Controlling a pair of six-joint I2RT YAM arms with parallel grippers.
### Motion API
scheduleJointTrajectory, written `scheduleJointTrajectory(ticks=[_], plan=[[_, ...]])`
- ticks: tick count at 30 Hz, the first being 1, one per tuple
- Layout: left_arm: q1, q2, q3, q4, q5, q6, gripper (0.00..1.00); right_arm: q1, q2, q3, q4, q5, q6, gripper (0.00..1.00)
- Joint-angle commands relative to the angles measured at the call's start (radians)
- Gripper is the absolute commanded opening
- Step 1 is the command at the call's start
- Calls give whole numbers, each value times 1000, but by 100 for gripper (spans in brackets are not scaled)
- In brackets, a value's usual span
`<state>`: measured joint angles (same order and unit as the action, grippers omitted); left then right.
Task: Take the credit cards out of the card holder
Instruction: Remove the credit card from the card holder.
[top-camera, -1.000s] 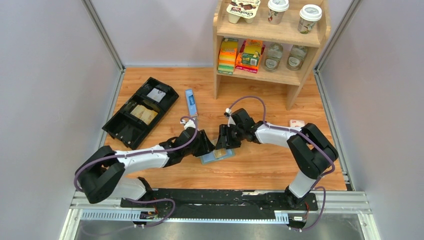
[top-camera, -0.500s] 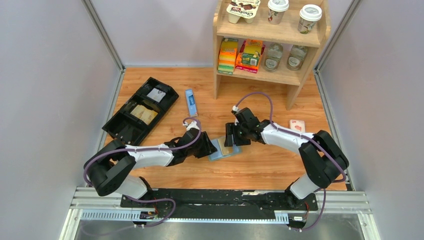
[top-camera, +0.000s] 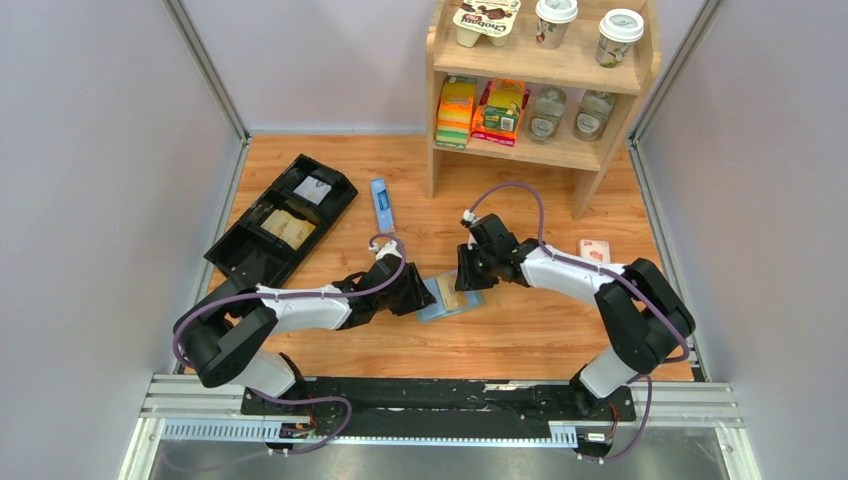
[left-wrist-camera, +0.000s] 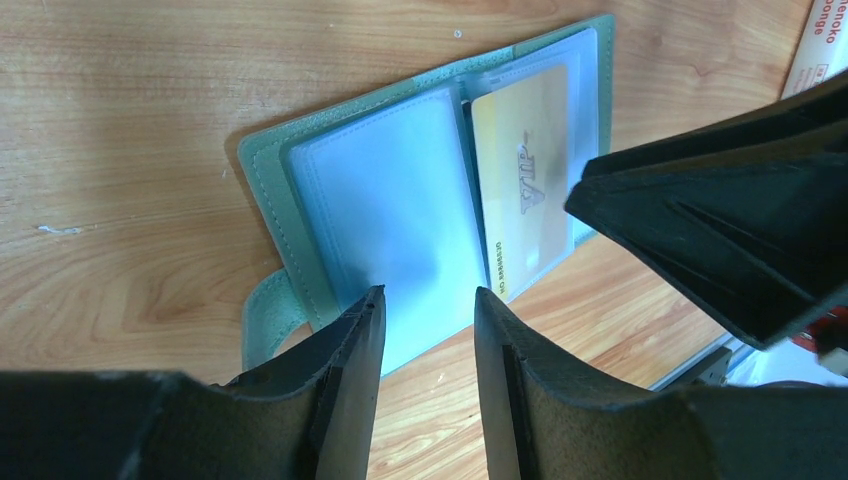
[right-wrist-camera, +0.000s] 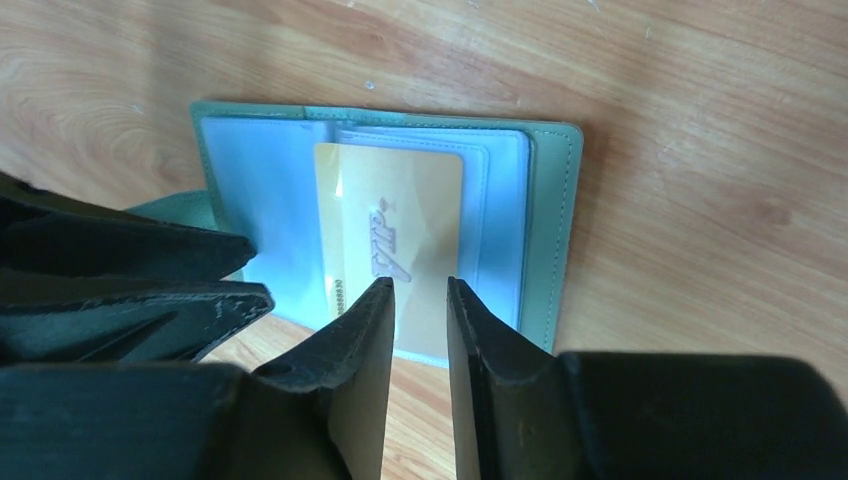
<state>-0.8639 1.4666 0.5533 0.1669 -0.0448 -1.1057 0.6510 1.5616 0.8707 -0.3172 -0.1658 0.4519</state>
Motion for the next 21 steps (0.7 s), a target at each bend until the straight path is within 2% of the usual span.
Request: scheduleJointTrajectory(ticks=[1,15,21], plan=[[-4,8,25,-38,-1,9,46,-19,64,21,50,-38,-1,28],[0,-9,53,37,-12,3,49,-85,109,-58,66,-101,24,25],[20,12,111,45,-13,24,50,-96,110,-61,72,-112,22,25]])
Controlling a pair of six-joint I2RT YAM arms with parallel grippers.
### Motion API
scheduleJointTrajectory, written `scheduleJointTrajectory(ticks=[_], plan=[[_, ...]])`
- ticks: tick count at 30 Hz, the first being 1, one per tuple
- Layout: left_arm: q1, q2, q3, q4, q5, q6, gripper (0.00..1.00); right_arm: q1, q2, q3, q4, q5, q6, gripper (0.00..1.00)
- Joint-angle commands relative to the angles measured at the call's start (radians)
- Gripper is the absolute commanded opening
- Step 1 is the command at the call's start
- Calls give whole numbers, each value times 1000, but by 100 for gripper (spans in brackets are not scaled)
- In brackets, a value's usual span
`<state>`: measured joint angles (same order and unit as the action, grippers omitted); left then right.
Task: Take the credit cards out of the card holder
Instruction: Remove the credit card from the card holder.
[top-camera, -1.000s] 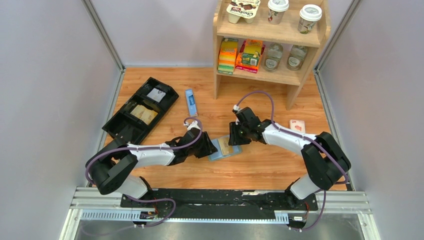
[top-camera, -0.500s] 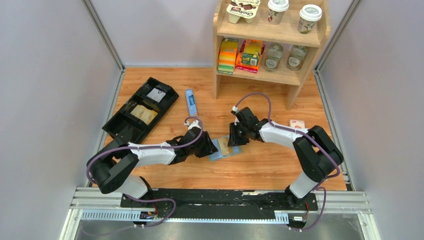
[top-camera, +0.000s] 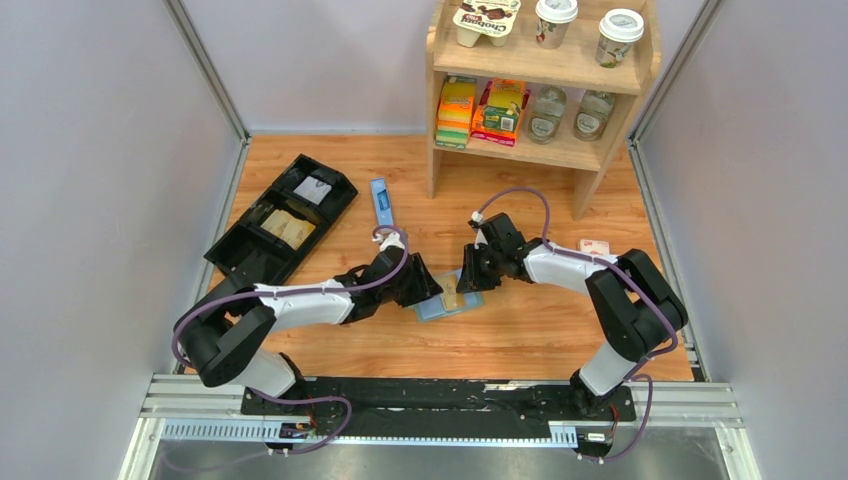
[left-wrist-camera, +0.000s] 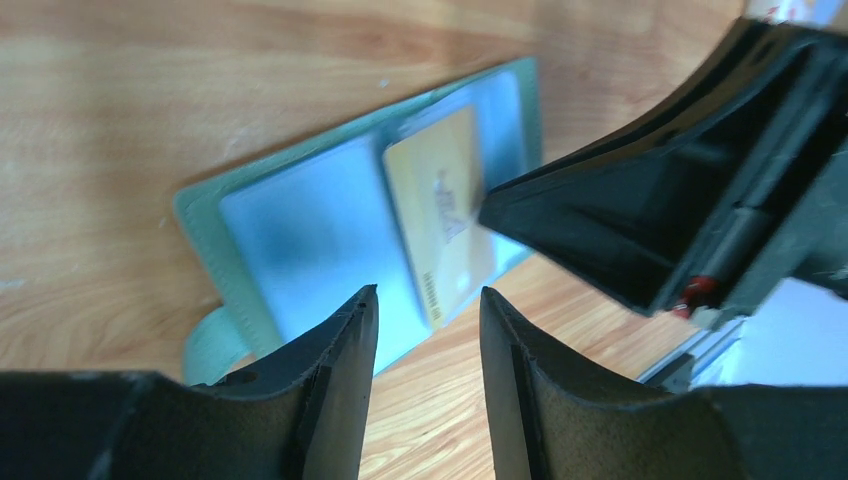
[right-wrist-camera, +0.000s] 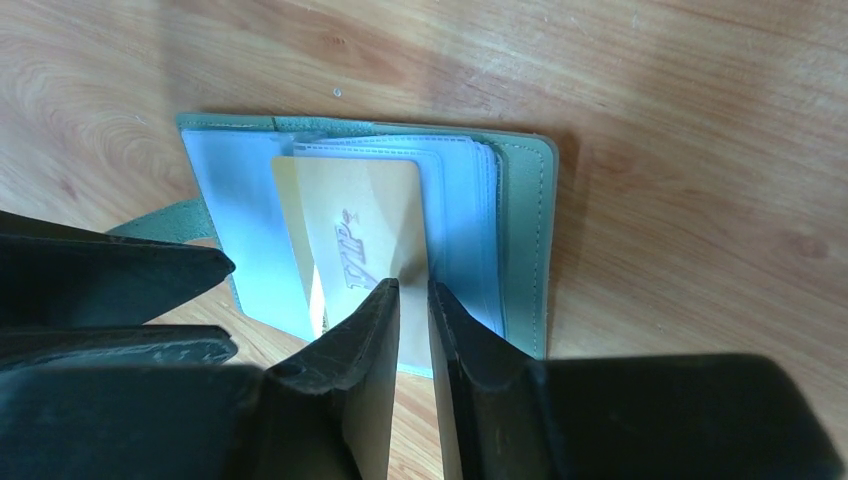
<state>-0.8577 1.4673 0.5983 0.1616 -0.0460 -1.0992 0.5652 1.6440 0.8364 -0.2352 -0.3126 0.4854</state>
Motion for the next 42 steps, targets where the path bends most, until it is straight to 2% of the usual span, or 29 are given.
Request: scheduleJointTrajectory(ticks=[1,7,12,17,22,28,37,42], plan=[[22,17,75,53,-12,19,50,-8,30,-25,-10,33,-11,25],[45,94,106,79,20,-8,50,-14,27,-28,-10,29,-13,24],[52,146,72,73,25,-91,50,-19,22,-31,-10,26,-14,25],[60,174,20,188,40,-133,50,-24,27,-33,-4,20,-14,24],[62,220,29,311,123,-140,50,-27,33,-31,0,12,-11,24],[62,252,21,381,156,-151,49,-28,30,-36,2,13,-11,24],[62,275,-95,755,161,-206,33,-31,34,-39,2,12,-11,24],[60,266,-112,862,164,-208,26,-33,34,-39,4,12,-11,24]])
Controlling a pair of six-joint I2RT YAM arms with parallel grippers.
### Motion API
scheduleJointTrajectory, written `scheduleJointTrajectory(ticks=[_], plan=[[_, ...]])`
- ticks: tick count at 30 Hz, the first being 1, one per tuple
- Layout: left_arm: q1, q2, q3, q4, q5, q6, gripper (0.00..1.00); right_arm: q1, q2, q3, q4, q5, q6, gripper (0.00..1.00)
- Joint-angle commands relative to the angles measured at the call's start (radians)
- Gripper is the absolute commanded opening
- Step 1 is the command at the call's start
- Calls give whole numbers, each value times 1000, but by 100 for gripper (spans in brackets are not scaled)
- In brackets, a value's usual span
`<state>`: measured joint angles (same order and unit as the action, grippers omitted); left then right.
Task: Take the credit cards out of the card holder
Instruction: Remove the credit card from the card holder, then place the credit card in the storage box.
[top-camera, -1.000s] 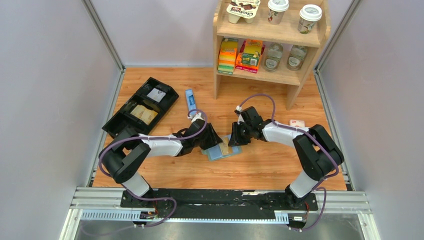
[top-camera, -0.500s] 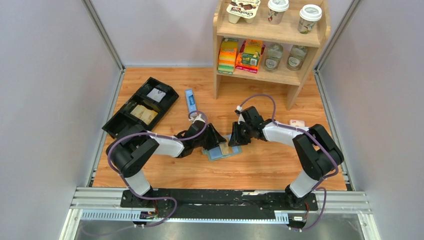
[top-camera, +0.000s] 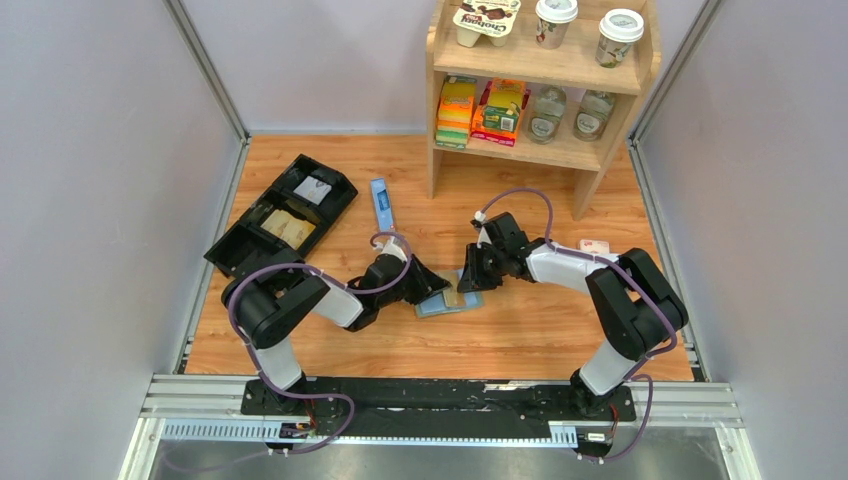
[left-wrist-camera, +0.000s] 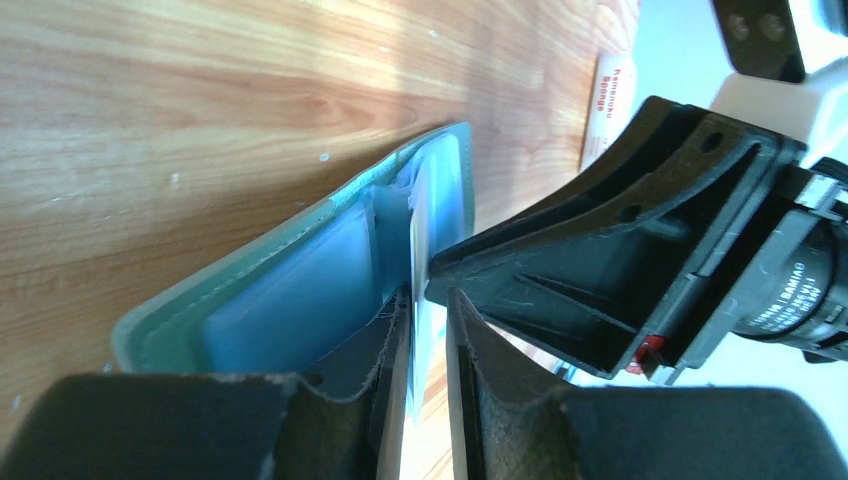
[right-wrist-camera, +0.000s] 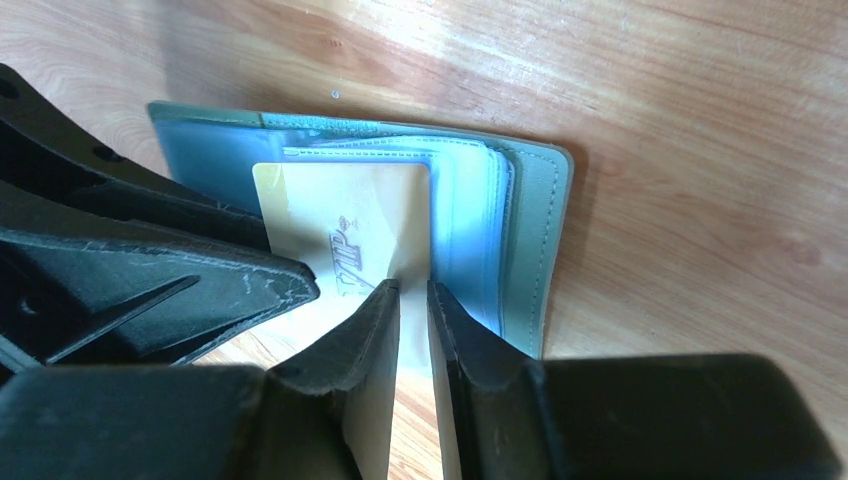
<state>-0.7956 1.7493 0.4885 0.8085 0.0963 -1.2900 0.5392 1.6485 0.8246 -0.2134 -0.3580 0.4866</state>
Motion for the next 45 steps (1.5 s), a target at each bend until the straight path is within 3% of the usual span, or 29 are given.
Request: scheduleJointTrajectory(ticks=[1,11,14,19,22,29,32,38,41,45], plan=[[-2,-22,-4,215,20,-11,25,-7,27,-28,-18,57,-13,24],[-2,-88,-42,207,-3,8,13,-8,28,-28,-18,59,-13,24],[-2,-102,-53,173,-10,18,0,-10,27,-28,-18,60,-13,24],[-2,-141,-57,101,-21,46,0,-10,24,-30,-20,62,-14,24],[2,-207,-47,-84,-38,95,0,-12,17,-30,-24,65,-16,24],[32,-445,41,-634,-76,363,0,-13,-9,-19,-34,60,-14,26],[70,-528,82,-785,-73,473,0,-13,-18,-5,-44,50,-13,27],[199,-629,212,-1078,52,760,0,-10,-47,33,-72,31,-17,30],[272,-645,348,-1288,65,906,0,-8,-88,48,-93,59,-25,38],[361,-607,537,-1517,63,1157,0,-4,-156,50,-107,105,-32,61]])
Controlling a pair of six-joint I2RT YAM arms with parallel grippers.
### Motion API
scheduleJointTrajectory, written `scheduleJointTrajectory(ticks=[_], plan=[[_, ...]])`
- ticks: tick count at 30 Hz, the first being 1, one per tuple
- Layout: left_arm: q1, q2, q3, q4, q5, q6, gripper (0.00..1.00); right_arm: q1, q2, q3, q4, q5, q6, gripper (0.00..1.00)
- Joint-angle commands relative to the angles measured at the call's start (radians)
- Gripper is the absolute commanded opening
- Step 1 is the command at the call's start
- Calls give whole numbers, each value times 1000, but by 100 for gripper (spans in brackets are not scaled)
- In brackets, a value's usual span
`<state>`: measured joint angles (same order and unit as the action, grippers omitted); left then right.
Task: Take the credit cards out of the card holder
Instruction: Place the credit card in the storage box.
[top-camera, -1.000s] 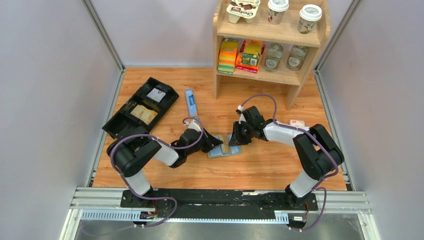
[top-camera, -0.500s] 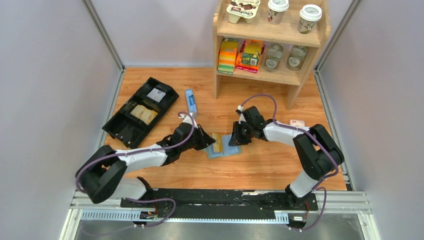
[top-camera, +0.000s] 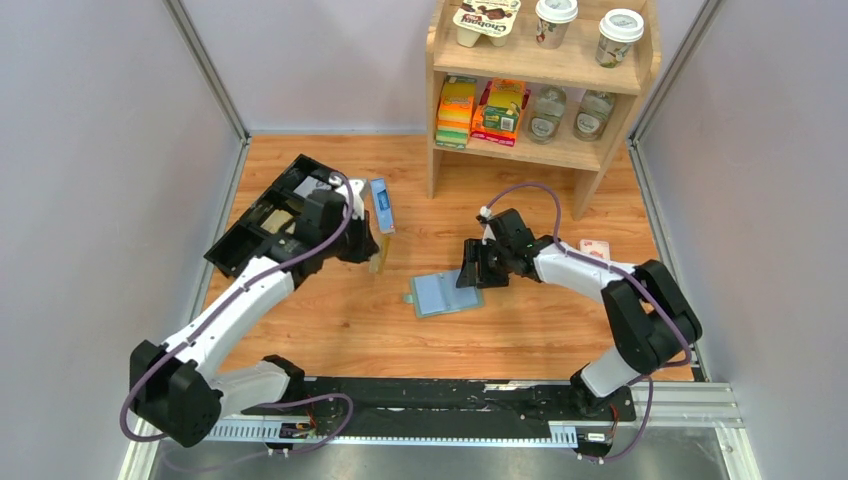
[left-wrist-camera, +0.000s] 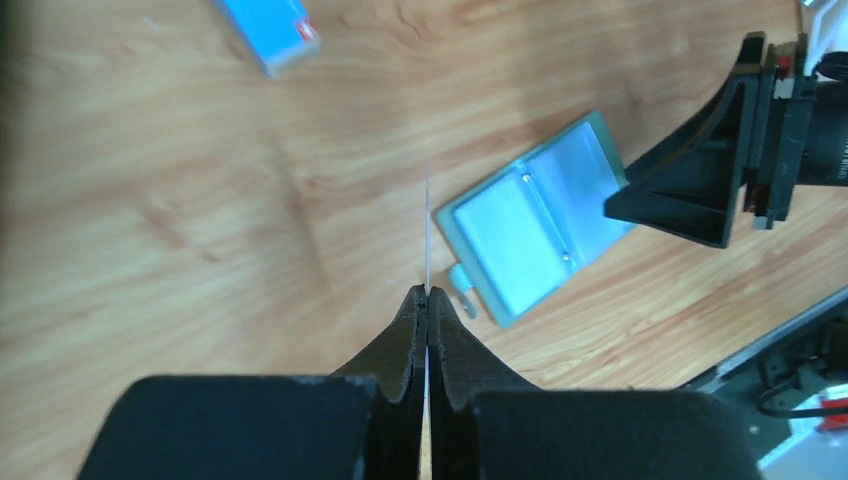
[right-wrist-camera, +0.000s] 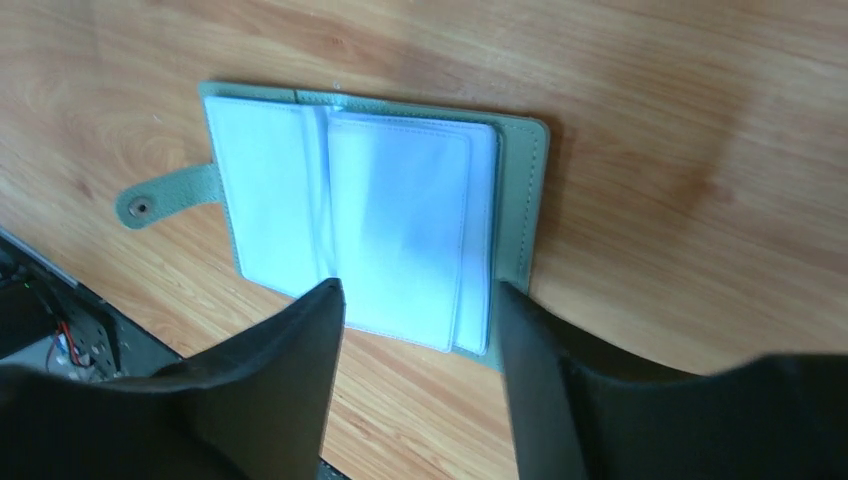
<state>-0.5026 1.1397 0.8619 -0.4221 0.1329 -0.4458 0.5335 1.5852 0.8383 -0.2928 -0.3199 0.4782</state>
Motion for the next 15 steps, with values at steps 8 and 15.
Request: scheduleJointTrajectory(ticks=[8,15], plan=[[268,146,416,-518,-26,619,0,28,-221,19,-71,156,-38,81],[439,313,557,-538,-46,717,0,46,-248,-13,-88,185,-55,84]])
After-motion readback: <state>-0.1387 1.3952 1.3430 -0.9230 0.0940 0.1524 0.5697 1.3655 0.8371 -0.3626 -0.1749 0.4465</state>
